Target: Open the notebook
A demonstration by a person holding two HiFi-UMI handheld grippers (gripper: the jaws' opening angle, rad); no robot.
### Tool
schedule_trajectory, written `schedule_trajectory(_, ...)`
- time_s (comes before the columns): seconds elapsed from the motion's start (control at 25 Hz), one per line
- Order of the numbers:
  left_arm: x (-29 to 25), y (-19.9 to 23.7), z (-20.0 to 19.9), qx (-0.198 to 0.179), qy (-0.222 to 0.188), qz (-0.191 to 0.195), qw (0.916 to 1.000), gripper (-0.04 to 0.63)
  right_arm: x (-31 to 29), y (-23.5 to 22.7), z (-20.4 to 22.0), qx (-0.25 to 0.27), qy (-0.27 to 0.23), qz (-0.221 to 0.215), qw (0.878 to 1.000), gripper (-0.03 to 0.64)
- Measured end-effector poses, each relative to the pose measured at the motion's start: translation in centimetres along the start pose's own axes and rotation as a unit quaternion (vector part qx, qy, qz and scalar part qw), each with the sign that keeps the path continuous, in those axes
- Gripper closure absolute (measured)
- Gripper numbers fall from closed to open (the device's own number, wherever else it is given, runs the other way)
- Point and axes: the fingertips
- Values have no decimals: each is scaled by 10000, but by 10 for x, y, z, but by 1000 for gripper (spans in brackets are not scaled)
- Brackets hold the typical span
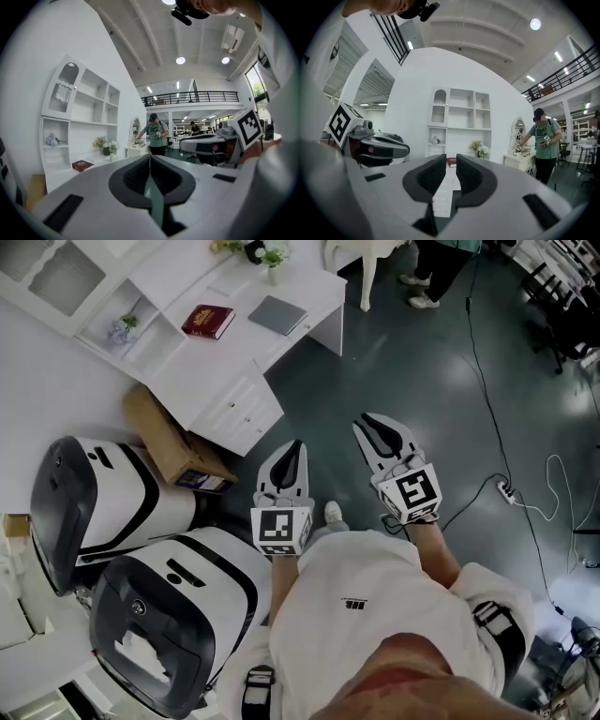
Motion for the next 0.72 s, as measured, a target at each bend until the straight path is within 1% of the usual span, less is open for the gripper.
schedule_trajectory(0.4,-26,57,-5,-13,8,197,9998,595,-56,5,-3,-15,93,128,9999,566)
schedule_trajectory(0.72,-62,88,-6,11,48,255,9997,595,-101,-13,-3,0,125,164,9998,567)
Point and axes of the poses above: the fingertips, and each gripper's own axes: x backward along the fingers, y to its left, z out of its underside, and after that the axes turned 8 degrees about z, right-handed
